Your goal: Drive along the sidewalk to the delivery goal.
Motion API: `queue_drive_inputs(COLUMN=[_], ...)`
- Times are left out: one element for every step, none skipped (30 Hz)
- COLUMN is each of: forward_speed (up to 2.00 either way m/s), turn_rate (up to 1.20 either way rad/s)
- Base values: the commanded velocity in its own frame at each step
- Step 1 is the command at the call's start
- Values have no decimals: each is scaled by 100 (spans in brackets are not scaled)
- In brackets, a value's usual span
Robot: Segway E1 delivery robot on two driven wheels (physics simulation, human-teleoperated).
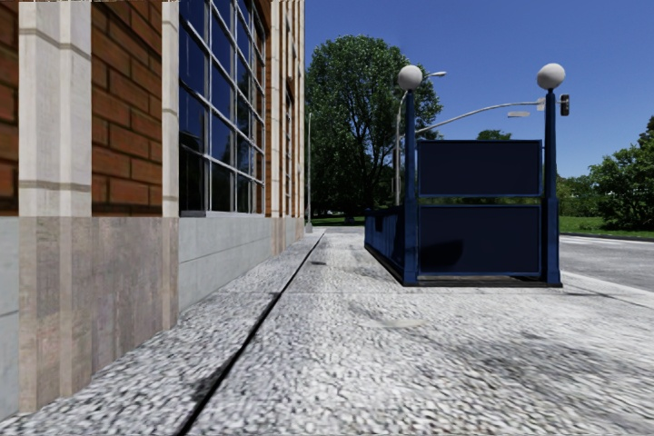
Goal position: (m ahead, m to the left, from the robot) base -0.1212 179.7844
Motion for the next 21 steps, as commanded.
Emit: queue_drive_inputs(forward_speed=[200, 200, 200, 200, 200, 200, 200, 200, 200, 200, 200, 200, 200, 200, 200, 200, 200, 200, 200, 200, 200], turn_rate=[0, 0, 0, 0, 0, 0, 0, 0, 0, 0, 0, 0, 0, 0, 0, 0, 0, 0, 0, 0, 0])
